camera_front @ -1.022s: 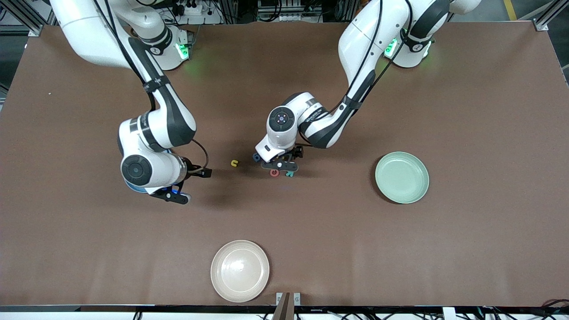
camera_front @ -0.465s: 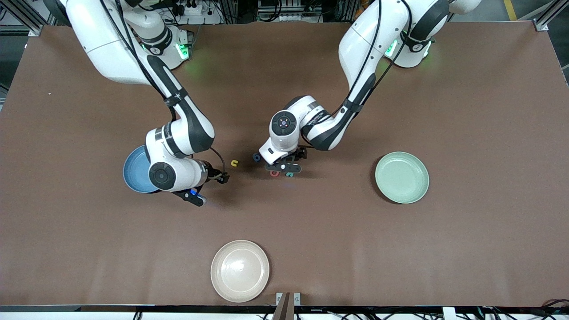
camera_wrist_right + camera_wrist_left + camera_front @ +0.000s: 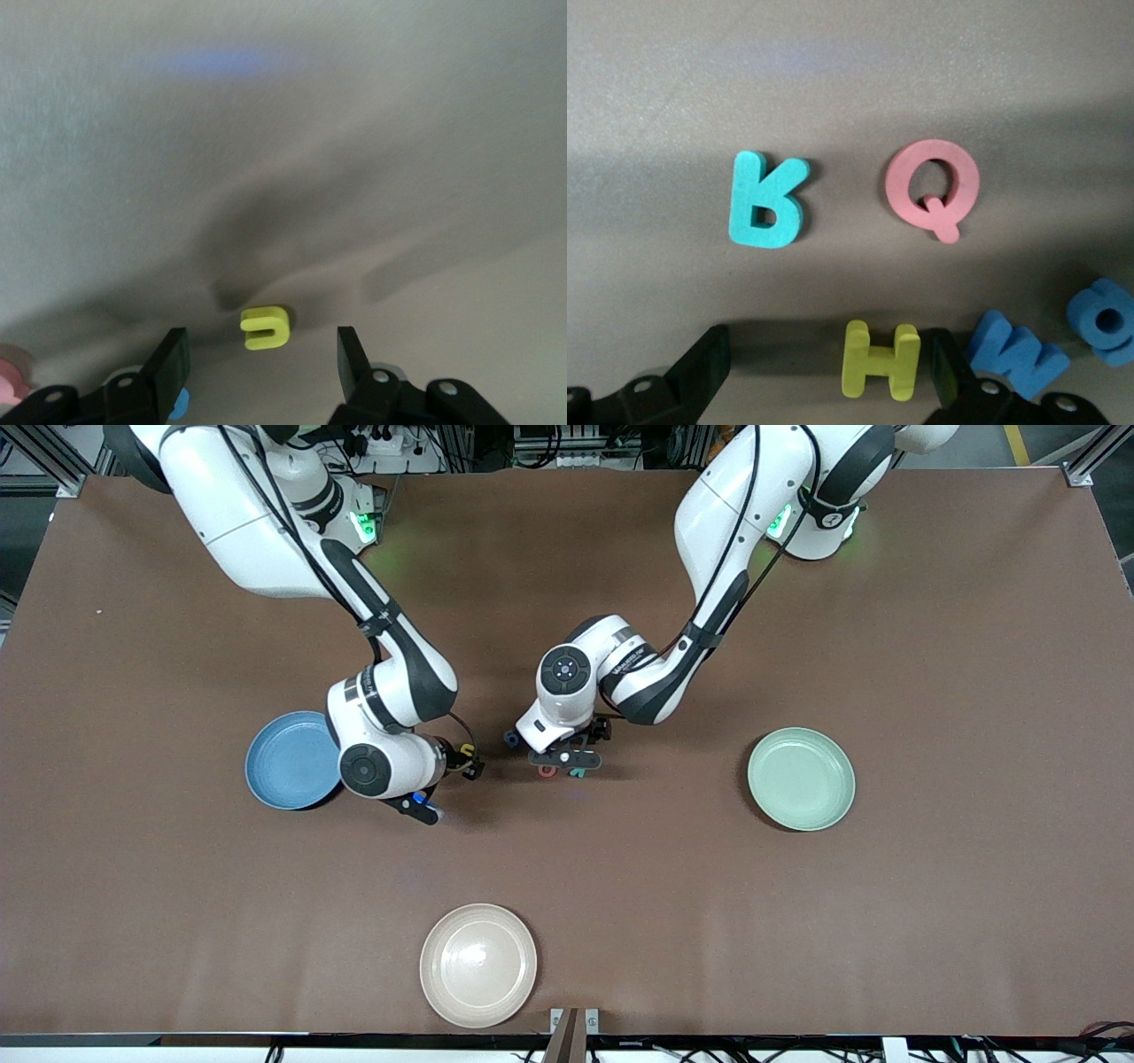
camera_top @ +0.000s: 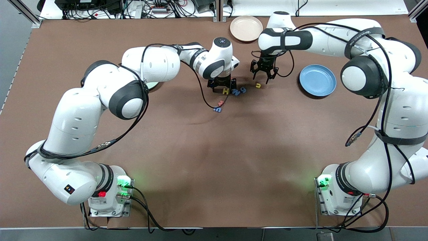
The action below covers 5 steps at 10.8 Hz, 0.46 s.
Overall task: Sort upper and lower case letters into plates
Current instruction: 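Carry the H to the green plate while the right gripper grasps the u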
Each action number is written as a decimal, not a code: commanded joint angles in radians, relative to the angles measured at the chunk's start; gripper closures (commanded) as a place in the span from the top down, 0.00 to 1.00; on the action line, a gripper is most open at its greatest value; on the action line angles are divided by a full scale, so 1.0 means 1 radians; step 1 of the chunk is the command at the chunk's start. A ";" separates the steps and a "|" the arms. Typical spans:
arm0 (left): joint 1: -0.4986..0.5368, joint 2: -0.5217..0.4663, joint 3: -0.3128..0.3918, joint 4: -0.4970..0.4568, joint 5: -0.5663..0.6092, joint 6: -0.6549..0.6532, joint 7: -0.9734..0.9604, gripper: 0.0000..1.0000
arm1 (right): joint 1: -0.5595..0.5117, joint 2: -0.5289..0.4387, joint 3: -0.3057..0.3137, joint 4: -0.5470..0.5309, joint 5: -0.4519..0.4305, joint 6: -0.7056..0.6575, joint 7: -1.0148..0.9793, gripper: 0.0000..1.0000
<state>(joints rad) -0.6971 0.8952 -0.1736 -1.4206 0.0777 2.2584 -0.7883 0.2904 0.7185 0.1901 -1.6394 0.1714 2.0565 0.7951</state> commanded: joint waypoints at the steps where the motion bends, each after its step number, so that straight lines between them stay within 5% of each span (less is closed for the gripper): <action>1: -0.016 -0.007 -0.001 -0.004 -0.007 -0.008 -0.034 0.74 | 0.000 0.013 0.003 0.003 0.005 0.004 -0.051 0.77; 3: -0.022 -0.013 -0.003 -0.001 -0.012 -0.008 -0.042 0.71 | 0.000 0.013 0.003 -0.016 0.005 0.004 -0.121 0.77; 5: -0.022 -0.015 -0.004 -0.001 -0.012 -0.008 -0.040 0.43 | -0.004 0.013 0.005 -0.025 0.005 0.005 -0.135 0.76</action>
<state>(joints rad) -0.7118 0.8872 -0.1801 -1.4142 0.0777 2.2553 -0.8069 0.2958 0.7354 0.1882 -1.6512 0.1712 2.0568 0.6878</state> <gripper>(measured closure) 0.335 0.229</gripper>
